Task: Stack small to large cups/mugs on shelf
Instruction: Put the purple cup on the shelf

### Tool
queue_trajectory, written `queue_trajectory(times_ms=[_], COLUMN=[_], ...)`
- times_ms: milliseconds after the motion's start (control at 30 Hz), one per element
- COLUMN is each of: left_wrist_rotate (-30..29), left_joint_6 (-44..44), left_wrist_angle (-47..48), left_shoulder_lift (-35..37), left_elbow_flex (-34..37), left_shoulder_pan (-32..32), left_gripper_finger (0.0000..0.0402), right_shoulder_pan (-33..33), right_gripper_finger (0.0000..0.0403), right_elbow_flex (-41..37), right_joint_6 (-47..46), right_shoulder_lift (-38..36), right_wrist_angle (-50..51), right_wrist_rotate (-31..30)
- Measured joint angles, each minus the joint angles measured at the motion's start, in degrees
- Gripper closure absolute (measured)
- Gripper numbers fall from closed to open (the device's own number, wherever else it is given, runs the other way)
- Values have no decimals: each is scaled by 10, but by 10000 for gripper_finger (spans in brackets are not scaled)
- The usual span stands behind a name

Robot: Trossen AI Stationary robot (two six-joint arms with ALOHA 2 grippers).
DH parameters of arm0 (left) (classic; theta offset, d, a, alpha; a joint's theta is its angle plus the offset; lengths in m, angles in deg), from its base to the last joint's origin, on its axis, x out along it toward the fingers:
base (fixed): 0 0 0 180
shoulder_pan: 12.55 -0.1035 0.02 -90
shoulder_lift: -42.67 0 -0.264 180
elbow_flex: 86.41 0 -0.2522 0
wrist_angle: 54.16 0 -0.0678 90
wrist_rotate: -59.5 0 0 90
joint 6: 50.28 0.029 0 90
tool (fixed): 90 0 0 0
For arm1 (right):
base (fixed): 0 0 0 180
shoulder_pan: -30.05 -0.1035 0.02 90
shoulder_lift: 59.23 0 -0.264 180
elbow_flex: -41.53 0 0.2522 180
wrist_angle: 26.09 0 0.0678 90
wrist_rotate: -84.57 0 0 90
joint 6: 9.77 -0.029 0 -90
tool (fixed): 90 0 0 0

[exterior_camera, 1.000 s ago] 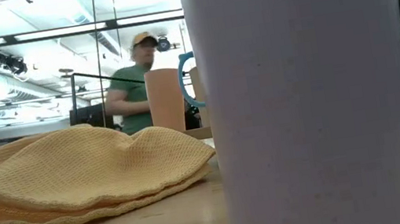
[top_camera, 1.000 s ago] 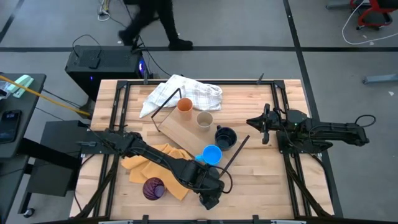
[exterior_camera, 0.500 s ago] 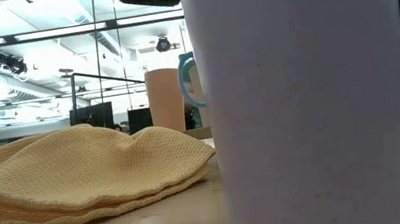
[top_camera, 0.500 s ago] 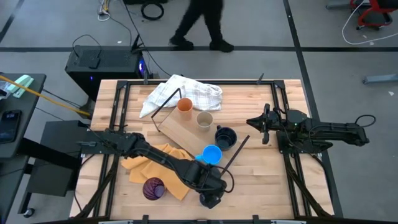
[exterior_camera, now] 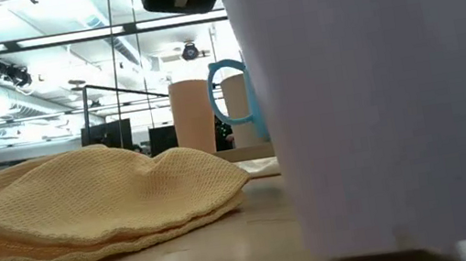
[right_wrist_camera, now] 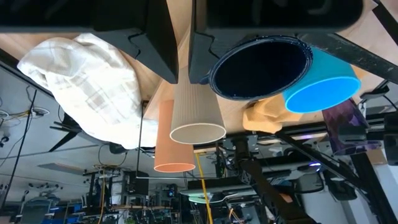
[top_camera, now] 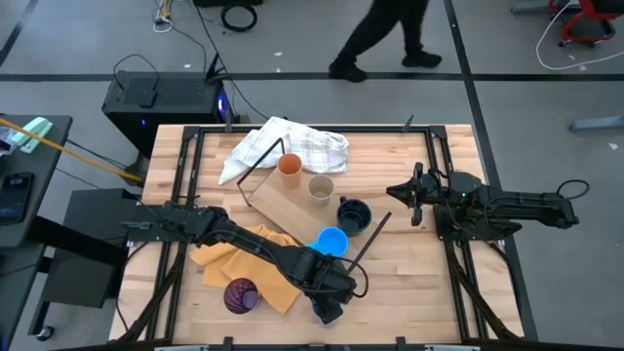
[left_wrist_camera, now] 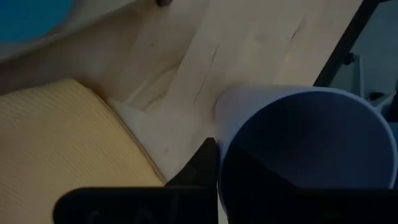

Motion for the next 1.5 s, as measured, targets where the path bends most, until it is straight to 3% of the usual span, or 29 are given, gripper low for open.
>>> queue_trajectory(times_ms=[233,600,800,1033,1233,1500], left_wrist_rotate=[5,-24,-60,-157,-236,-228], left_joint_6=[7,16,12,28,79,141], left_wrist_angle=[1,39,41,45,56,188], left_shoulder_lift=[0,80,146,225,267,271], left_elbow_flex=[-23,-22,-23,-23,-23,-23], left_shoulder_pan=[0,-2,-2,-11,-54,-132], left_gripper_finger=[393,393,393,393,393,393], right_shoulder_pan=[0,0,0,0,0,0], right_gripper_finger=[357,357,357,357,357,357], right_elbow_flex=[0,0,0,0,0,0], right_joint_6=[0,0,0,0,0,0], right_shoulder_lift=[0,0,0,0,0,0], right_wrist_angle=[0,0,-1,0,0,0], right_wrist_rotate=[0,0,0,0,0,0])
